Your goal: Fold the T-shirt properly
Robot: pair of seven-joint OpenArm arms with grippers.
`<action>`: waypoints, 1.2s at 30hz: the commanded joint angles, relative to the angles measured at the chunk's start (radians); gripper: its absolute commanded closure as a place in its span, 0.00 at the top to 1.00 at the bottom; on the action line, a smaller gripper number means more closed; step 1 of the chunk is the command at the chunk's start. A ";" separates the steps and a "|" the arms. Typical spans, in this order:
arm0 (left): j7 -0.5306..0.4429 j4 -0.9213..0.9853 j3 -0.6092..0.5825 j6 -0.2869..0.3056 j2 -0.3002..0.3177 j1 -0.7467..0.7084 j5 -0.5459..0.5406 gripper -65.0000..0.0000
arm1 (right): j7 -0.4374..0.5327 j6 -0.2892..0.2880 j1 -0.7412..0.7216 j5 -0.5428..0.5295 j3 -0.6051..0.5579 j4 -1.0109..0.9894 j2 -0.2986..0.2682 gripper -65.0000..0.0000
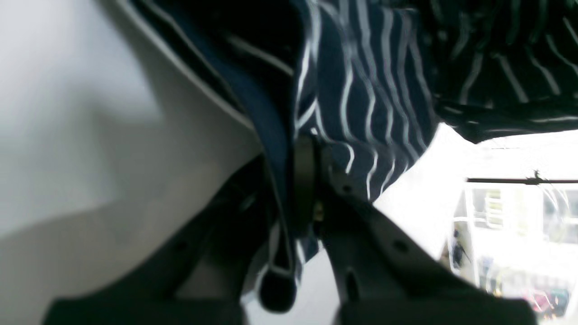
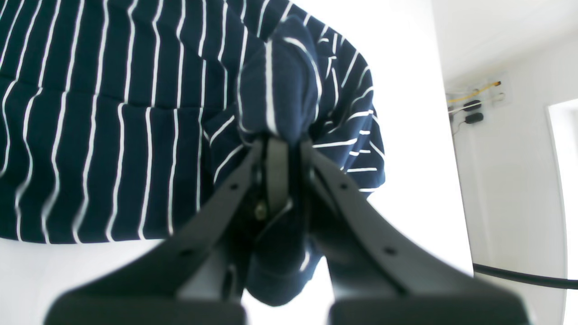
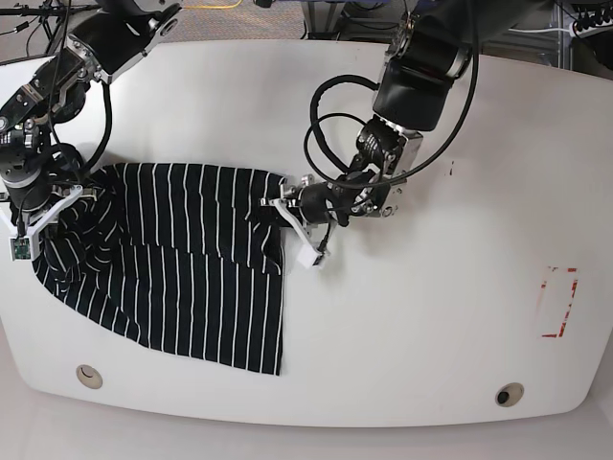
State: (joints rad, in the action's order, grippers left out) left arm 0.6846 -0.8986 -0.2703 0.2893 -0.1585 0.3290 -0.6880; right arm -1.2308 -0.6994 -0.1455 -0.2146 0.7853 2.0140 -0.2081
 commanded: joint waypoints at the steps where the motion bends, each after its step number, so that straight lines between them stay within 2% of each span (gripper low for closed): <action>1: 0.002 -0.104 0.039 -0.002 0.001 -0.024 -0.009 0.03 | 0.024 0.001 -0.018 -0.006 0.003 0.017 -0.020 0.00; 5: 0.047 -0.245 0.108 -0.002 0.027 -0.060 -0.009 0.03 | 0.024 0.001 -0.015 -0.006 0.003 0.017 -0.020 0.00; 10: 0.126 -0.385 0.181 -0.002 0.109 -0.072 -0.011 0.03 | 0.024 0.001 -0.010 -0.006 0.003 0.017 -0.020 0.00; 13: 0.145 -0.454 0.208 0.000 0.178 -0.090 -0.020 0.03 | 0.024 0.001 -0.009 -0.006 0.003 0.017 -0.020 0.00; 17: 0.149 -0.552 0.237 0.001 0.302 -0.121 -0.100 0.03 | 0.024 0.001 0.007 -0.004 -0.007 0.015 -0.015 0.00; 22: 0.145 -0.610 0.282 0.001 0.448 -0.123 -0.193 0.03 | 0.024 0.001 -0.004 0.002 -0.040 0.009 -0.011 0.00; 25: 0.145 -0.618 0.328 0.003 0.509 -0.117 -0.236 0.03 | 0.024 0.001 -0.022 0.011 -0.082 -0.003 -0.011 0.00; 36: 0.149 -0.620 0.466 0.003 0.678 0.034 -0.316 0.03 | 0.026 0.001 -0.219 0.105 -0.181 -0.023 -0.015 0.00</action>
State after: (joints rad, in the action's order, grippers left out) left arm 0.8688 -1.5009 0.1581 0.2893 0.4751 0.3126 -0.9760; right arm -1.2343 -0.7002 -0.3038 -0.1211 0.6132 1.9858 -0.2005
